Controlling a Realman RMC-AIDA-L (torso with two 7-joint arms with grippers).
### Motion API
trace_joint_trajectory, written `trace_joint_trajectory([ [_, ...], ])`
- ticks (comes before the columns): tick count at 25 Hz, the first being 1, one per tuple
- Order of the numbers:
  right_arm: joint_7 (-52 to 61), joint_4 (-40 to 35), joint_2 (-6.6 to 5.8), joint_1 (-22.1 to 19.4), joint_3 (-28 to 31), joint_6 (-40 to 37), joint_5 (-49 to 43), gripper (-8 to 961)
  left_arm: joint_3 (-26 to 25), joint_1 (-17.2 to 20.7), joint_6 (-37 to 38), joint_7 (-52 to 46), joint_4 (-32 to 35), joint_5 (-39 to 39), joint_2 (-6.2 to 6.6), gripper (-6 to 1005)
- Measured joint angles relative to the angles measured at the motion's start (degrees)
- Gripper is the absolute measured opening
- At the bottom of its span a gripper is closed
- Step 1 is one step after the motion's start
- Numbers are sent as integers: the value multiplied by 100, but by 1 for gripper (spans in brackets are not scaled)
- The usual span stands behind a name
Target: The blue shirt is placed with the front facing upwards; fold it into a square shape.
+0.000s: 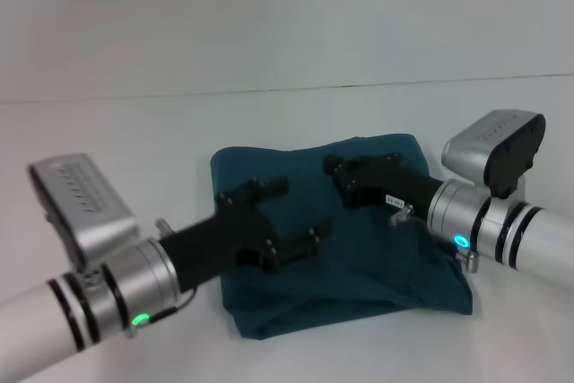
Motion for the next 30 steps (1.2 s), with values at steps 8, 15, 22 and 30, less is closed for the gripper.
trace_joint_trajectory([
  [8,238,-84,-25,2,149,371,14,36,42,-849,-432,-48,-1404,-23,-5,785],
  [15,238,-287,-54,-126,530,570,18,38,63,-792,-674,-108,-1489,13,-1,515],
  [22,248,-756,-76,-352,839,542,20,39,-3,-574,-520,-115,-1484,33,19,308],
  [30,322,-705,-57,-780,405,-1114,-48,41,-154,-499,-284,-163,-979,-5,1,47],
])
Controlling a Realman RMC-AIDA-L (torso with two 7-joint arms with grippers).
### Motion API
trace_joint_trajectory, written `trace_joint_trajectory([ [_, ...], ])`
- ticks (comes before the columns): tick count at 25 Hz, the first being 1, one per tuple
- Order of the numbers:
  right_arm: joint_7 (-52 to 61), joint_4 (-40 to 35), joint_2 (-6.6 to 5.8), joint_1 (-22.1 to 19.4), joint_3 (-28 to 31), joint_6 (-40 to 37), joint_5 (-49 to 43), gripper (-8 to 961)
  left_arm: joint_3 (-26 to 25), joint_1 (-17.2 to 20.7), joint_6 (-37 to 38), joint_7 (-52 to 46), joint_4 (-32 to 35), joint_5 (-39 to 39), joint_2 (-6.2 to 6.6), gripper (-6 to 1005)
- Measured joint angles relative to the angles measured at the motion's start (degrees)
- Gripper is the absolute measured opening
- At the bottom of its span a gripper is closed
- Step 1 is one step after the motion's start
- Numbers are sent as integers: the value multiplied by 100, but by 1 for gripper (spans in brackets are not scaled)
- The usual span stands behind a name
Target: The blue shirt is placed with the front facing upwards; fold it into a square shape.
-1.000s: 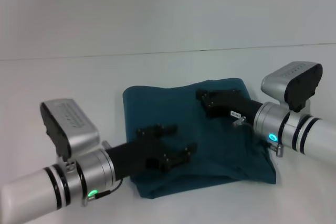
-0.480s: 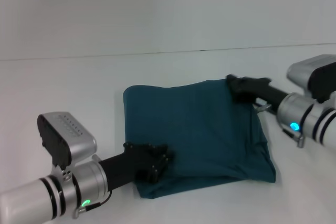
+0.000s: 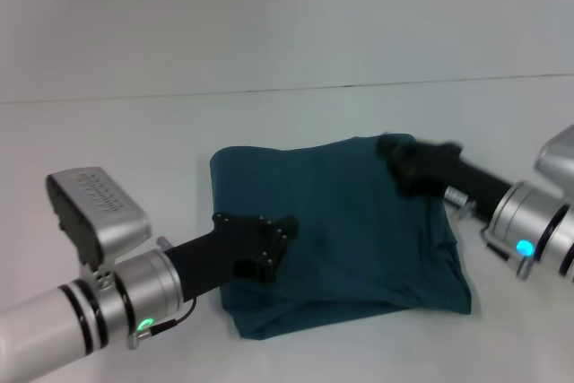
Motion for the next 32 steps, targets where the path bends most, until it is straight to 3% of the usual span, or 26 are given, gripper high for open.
trace_joint_trajectory([
  [6,-25,253,14,18,-349,603,1,42,103,-413,-273,-26,-552,36,10,-1],
  [12,30,53,-23,43,-340,1311,32,44,94,-316,-354,-4,-739,78,39,0],
  [19,206,-310,-37,-72,-213,1411,356,45,25,-112,-346,-7,-688,211,58,0],
  [26,305,-386,-26,-393,-242,248,469,47,-98,261,57,-65,157,213,28,1],
  [32,374,-431,-41,-623,-467,-343,437,48,-437,247,538,-419,552,233,63,8],
])
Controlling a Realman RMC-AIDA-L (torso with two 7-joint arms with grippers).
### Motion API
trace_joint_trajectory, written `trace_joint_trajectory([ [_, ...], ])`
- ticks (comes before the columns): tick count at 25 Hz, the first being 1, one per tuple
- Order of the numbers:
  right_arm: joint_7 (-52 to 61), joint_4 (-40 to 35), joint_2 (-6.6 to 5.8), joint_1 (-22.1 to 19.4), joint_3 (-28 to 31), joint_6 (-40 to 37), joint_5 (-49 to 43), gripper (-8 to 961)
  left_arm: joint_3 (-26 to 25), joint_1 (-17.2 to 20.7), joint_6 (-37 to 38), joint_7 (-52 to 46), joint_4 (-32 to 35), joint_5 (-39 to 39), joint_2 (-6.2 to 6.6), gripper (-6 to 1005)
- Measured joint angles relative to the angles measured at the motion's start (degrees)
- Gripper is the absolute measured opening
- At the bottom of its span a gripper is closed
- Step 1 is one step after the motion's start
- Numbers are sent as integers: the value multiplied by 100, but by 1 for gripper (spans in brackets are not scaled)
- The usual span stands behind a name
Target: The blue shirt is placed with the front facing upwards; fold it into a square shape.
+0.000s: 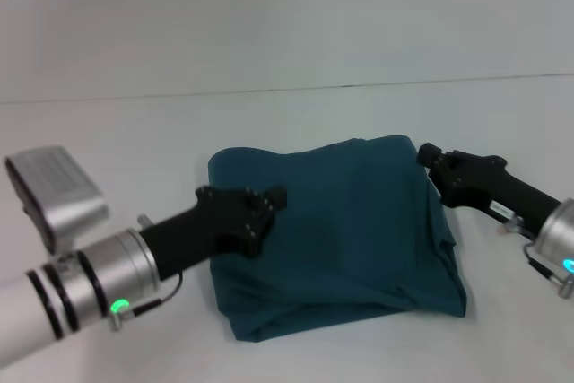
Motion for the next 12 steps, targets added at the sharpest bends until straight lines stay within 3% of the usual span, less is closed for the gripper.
trace_joint_trajectory([
  [4,762,-929,-62,-368,-484,-728,-359,49,-446,-1,594,-305,200,413,84,13],
  [6,1464,-1759,-90,-512,-682,-1176,-867,50,-856,0,861,-1283,843,1658,136,16],
  [12,2843,-3651,-83,-643,-750,-2197,-2178,74,-988,150,1020,-2125,1868,2969,71,152],
])
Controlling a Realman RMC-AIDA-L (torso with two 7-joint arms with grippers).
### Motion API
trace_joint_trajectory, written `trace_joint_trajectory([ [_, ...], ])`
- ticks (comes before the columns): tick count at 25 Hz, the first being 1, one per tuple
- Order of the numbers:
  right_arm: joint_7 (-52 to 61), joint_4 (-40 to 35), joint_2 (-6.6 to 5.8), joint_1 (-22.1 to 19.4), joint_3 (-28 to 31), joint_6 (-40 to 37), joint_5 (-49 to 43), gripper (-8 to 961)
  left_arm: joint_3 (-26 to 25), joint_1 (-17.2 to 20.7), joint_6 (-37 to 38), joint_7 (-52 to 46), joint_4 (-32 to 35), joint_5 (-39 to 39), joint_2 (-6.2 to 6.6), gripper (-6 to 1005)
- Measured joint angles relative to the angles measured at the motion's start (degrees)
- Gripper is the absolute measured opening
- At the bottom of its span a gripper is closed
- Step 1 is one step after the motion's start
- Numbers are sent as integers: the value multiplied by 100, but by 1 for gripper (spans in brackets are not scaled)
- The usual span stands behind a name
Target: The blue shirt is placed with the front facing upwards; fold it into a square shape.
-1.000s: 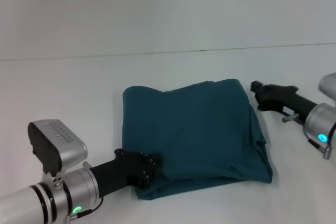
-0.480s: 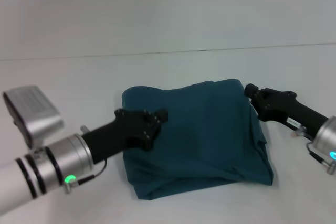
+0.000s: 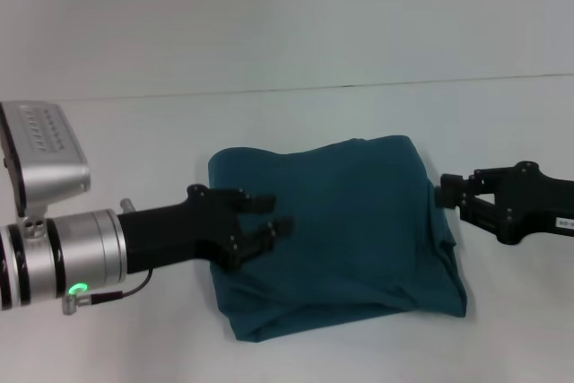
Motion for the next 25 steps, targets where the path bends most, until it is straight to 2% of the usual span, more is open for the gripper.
trace_joint_trajectory([
  [4,408,-623,3,81,-80,-294,-571,166,-15,-1,218,-286,240,428,-7,272],
  [7,838,-1080,39,209,-236,-378,-1154,235,-90,-166,335,-812,354,966,53,363],
  [11,1102,-1346,59,354,-395,-404,-1463,422,-179,-352,411,-1161,413,1396,87,524],
  [19,1231,-1419,64,498,-526,-376,-1591,742,-328,-453,437,-1251,422,1475,132,864],
  [23,1254,-1422,71,519,-567,-333,-1596,838,-332,-474,443,-1253,432,1480,144,918],
  [25,1255,-1423,75,526,-572,-320,-1598,838,-334,-474,444,-1254,433,1481,144,932],
])
